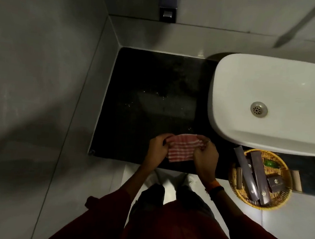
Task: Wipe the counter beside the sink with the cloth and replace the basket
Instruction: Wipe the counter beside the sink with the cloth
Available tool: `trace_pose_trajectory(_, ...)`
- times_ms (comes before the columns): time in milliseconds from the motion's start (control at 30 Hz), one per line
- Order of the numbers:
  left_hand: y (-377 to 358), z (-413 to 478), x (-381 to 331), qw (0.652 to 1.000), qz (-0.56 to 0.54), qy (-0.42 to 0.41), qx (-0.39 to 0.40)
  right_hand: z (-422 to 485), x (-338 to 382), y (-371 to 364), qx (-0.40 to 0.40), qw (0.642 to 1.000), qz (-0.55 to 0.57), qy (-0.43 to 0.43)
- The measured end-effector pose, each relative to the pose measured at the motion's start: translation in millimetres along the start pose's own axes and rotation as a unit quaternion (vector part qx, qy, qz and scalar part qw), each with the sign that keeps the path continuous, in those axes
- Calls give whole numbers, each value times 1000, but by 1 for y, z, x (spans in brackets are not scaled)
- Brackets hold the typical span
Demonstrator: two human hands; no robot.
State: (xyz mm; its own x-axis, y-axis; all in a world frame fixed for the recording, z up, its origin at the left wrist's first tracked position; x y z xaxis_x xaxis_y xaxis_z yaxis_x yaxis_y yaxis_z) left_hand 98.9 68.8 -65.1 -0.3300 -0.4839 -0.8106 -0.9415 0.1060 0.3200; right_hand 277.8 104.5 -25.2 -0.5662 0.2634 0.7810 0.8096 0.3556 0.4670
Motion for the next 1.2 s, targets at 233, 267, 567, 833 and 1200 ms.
trace_pose_trajectory(233,-11,3,19,965,255,-57,19,-6,-26,-8,-74,965,-216,-125)
trace_pose_trajectory(267,-7,-1,21,944,318,-83,-12,-10,-25,-14,-92,967,-208,-118)
trace_pose_trajectory(567,17,5,73,875,484,4,10,15,-17,-95,-100,970,-98,-197)
trace_pose_trajectory(833,18,8,80,876,482,10,10,51,-9,-110,-188,951,-178,-167)
trace_pose_trajectory(1200,14,11,88,885,465,-30,-18,131,12,-115,-44,924,-371,76)
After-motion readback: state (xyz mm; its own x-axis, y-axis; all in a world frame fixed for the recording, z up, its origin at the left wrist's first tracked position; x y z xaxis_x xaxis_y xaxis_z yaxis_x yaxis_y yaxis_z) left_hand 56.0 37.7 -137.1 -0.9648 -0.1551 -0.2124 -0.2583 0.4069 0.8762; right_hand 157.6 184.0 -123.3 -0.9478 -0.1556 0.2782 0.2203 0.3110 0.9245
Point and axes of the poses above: each hand's wrist, its own z-axis towards the middle knuckle, its own y-axis out of the back of the hand, x = y × z, the point moved 5 cm from there along z, towards the middle knuckle, and after that the axes turned 13 degrees about x, right-handed, at the moved point
